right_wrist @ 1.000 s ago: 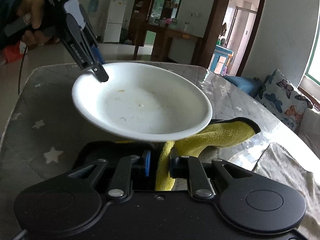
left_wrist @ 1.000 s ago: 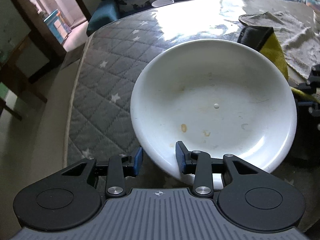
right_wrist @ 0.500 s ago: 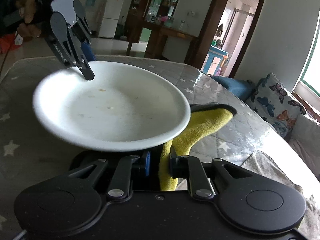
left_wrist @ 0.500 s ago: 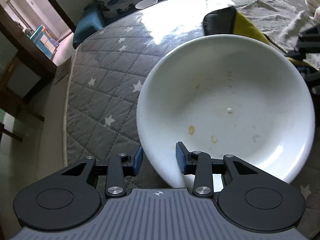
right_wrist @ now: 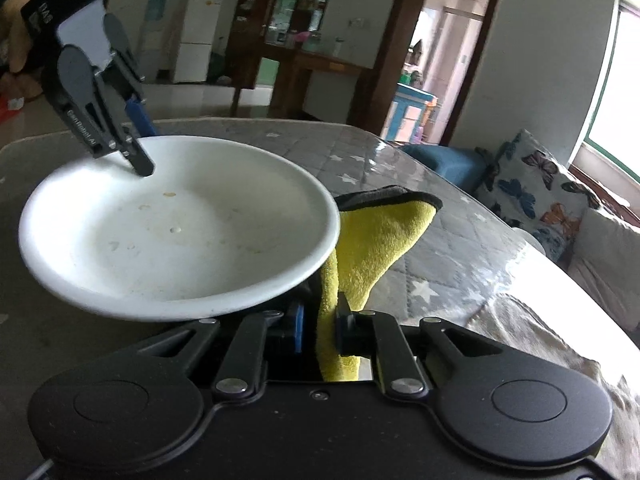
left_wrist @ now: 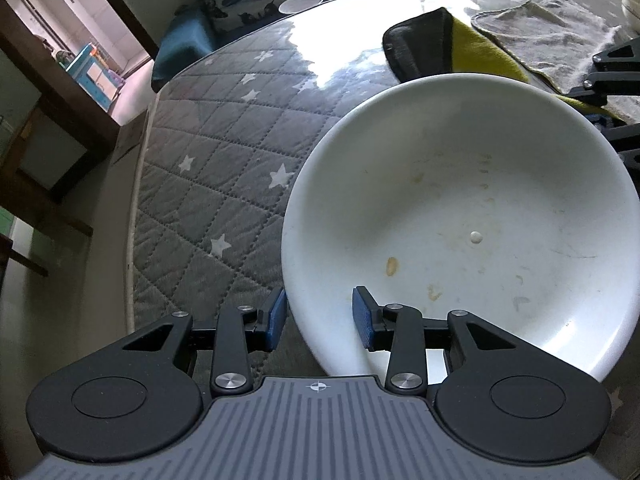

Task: Clean bowl
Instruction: 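Move the held yellow cloth into the bowl interior with the right tool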

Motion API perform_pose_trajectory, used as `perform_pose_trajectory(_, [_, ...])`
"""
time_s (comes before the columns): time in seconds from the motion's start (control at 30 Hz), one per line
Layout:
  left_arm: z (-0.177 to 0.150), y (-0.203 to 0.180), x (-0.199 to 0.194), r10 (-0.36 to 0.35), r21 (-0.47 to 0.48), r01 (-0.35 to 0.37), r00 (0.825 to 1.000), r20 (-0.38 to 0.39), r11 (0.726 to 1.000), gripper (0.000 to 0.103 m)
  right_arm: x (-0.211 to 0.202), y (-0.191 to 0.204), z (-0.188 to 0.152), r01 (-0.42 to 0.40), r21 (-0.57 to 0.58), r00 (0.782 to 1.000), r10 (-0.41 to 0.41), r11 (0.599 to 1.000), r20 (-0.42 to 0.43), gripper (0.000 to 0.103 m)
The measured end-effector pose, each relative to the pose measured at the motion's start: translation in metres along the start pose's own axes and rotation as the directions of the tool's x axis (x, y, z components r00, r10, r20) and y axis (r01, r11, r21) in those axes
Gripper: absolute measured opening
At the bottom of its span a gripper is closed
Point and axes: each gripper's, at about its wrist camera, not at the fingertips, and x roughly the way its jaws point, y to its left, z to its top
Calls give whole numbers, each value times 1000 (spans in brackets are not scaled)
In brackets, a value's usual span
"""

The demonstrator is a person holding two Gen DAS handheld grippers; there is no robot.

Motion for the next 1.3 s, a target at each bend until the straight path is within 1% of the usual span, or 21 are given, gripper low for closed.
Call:
perform_pose_trajectory(0.17, [-4, 4, -4, -9, -36, 9, 1000, 11, 999, 30, -9, 2, 5, 43, 4, 999, -43, 999, 2, 13])
perform_pose_trajectory(0.27, [-5, 8, -6, -22, -70, 23, 1000, 14, 997, 29, -16, 1, 12, 69, 16, 998, -69, 997, 9, 13])
perform_pose_trajectory(0.37, [-8, 7, -8, -19, -90, 21, 1000, 14, 996, 29, -23, -1, 20, 88, 26, 996, -89, 996, 23, 13])
perform_pose_trajectory(0.43, [-9, 7, -10, -21, -105, 22, 1000, 14, 994, 30, -32, 2, 29, 106, 10, 994, -107, 994, 37, 13])
perform_pose_trajectory(0.6, [-16, 7, -13, -33, -145, 35, 999, 20, 989, 33, -45, 10, 48, 112, -9, 992, -112, 994, 62, 13])
perform_pose_trajectory(0.67, [-19, 8, -14, -38, -169, 42, 999, 23, 985, 37, -50, 18, 58, 87, 24, 993, -89, 996, 77, 13])
perform_pose_trajectory(0.73, [-22, 8, -15, -48, -191, 52, 998, 28, 980, 38, -48, 26, 64, 64, 43, 995, -68, 997, 77, 13])
perform_pose_trajectory(0.8, [-25, 8, -15, -61, -204, 66, 998, 28, 977, 39, -43, 30, 66, 50, 50, 997, -53, 997, 63, 13])
perform_pose_trajectory(0.9, [-28, 4, -15, -82, -216, 87, 996, 31, 973, 39, -32, 48, 67, 33, 50, 999, -35, 998, 39, 13])
perform_pose_trajectory(0.97, [-32, 3, -17, -95, -235, 101, 995, 36, 967, 39, -21, 57, 67, 13, 81, 1000, -15, 997, 24, 13])
perform_pose_trajectory(1.03, [-35, 2, -18, -101, -254, 108, 994, 41, 961, 39, -18, 60, 68, 9, 104, 1000, -11, 995, 13, 13])
perform_pose_trajectory(1.17, [-41, 1, -22, -114, -290, 124, 992, 51, 949, 38, -5, 68, 71, -25, 196, 999, 29, 980, -15, 13])
perform_pose_trajectory(1.3, [-44, -2, -25, -104, -319, 118, 993, 61, 940, 37, 1, 77, 74, -69, 261, 997, 78, 963, -25, 13])
